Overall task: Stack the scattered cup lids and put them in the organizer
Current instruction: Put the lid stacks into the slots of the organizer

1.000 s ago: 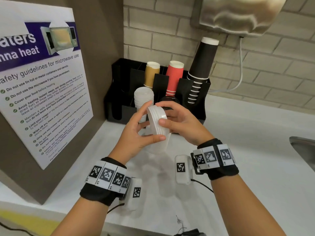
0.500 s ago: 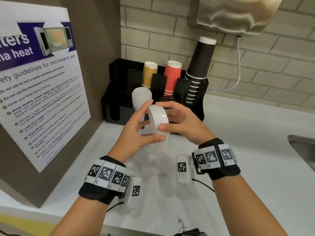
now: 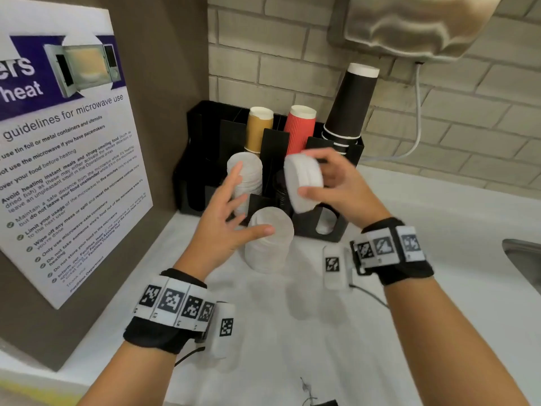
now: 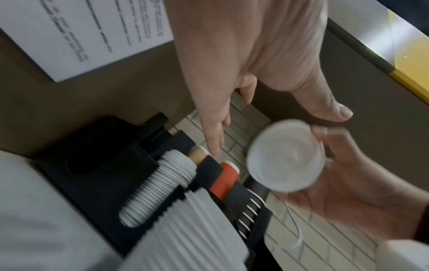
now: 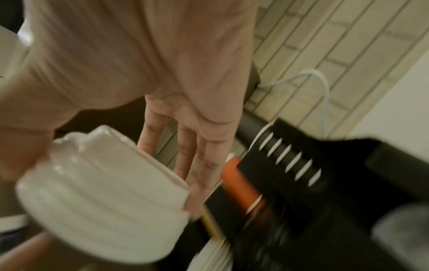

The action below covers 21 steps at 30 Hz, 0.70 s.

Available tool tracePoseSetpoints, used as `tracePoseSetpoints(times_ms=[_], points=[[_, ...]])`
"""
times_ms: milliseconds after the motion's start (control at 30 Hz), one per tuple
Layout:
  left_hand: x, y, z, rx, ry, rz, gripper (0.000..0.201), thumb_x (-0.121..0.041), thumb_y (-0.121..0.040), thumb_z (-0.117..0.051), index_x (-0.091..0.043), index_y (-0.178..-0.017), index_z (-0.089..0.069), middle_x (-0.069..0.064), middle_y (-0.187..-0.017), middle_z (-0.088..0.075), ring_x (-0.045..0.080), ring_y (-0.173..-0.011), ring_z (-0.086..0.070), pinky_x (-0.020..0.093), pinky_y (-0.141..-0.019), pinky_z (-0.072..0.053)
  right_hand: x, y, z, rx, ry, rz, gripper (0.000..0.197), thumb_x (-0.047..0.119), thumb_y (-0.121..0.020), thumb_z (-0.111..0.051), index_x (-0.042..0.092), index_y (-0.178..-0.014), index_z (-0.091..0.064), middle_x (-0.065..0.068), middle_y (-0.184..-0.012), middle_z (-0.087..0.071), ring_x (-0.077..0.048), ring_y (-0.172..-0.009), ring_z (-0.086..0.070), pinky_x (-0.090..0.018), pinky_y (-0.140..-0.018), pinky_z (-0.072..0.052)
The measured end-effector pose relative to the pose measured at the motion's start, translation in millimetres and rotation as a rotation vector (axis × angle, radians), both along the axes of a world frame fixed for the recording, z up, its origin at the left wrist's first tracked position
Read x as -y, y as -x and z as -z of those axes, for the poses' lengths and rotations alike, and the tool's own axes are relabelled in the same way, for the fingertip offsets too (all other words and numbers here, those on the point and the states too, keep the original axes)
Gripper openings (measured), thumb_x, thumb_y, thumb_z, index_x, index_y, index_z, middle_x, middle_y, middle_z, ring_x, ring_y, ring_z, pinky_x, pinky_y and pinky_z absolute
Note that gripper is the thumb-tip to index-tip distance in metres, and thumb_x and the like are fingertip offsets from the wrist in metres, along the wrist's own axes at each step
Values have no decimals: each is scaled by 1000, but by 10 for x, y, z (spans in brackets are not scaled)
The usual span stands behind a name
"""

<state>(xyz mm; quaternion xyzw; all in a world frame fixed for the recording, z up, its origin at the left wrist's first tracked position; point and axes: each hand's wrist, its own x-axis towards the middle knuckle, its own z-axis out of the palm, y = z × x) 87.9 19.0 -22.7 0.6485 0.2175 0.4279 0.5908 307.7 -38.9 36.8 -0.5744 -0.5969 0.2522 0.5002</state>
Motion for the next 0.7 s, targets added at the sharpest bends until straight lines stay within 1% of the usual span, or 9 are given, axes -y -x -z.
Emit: tracePoseSetpoints(times_ms=[100, 200, 267, 367, 433, 500, 567, 633, 700], points=[[-122, 151, 40, -31, -14, -109, 87, -29, -57, -79, -53, -130, -38, -17, -140, -42, 0, -122, -49, 16, -94, -44, -165, -461, -65, 102, -22, 228, 56, 18, -69, -85, 32, -114, -55, 1, -118, -61, -16, -106, -61, -30, -88, -53], [-191, 262, 104, -96, -39, -209, 64, -36, -67, -73, -41, -126, -50, -14, -136, -50, 1, -118, -55, 10, -83, -47, -340, -811, 70, 349, 163, 319, 64, 18, -67, -86, 27, -120, -52, 0, -120, -58, -20, -108, -56, -31, -88, -48], [-227, 301, 149, -128, -54, -262, 46, -31, -78, -72, -38, -120, -56, -8, -134, -54, 0, -112, -59, 6, -79, -45, -432, -929, 201, 560, 298, 337, 70, 21, -65, -85, 26, -124, -49, -2, -122, -57, -26, -111, -54, -35, -88, -45], [-275, 340, 210, -176, -63, -294, 34, -19, -87, -69, -35, -116, -60, -3, -130, -57, -6, -103, -61, 5, -79, -41, -530, -985, 340, 770, 435, 307, 80, 24, -63, -83, 26, -131, -40, -8, -123, -54, -32, -109, -53, -37, -86, -46], [-285, 357, 215, -181, -59, -301, 32, -17, -88, -68, -33, -115, -61, -2, -129, -58, -8, -99, -61, 4, -80, -40, -573, -982, 396, 866, 495, 259, 82, 23, -64, -82, 23, -132, -36, -9, -123, -52, -30, -103, -53, -36, -81, -44], [-279, 361, 205, -189, -57, -304, 31, -17, -89, -67, -34, -113, -61, 0, -127, -59, -11, -95, -61, 10, -83, -39, -597, -955, 443, 965, 561, 212, 81, 24, -65, -82, 17, -131, -35, -9, -121, -52, -27, -98, -52, -34, -76, -42], [-274, 362, 198, -196, -52, -306, 30, -15, -89, -67, -34, -112, -62, 1, -127, -59, -12, -93, -61, 13, -84, -39, -617, -903, 487, 1047, 621, 175, 78, 24, -64, -82, 13, -126, -37, -10, -116, -54, -28, -96, -55, -35, -74, -46], [-270, 362, 196, -205, -50, -309, 30, -15, -89, -67, -34, -111, -62, 1, -127, -58, -12, -92, -61, 9, -81, -40, -637, -851, 528, 1087, 667, 141, 73, 23, -63, -83, 10, -120, -39, -10, -111, -56, -25, -90, -55, -35, -70, -46], [-263, 367, 198, -220, -51, -307, 30, -15, -89, -67, -33, -112, -62, 1, -126, -59, -12, -92, -61, 2, -76, -40, -656, -819, 566, 1097, 699, 114, 70, 22, -63, -83, 8, -117, -40, -11, -109, -57, -21, -85, -51, -32, -68, -42]])
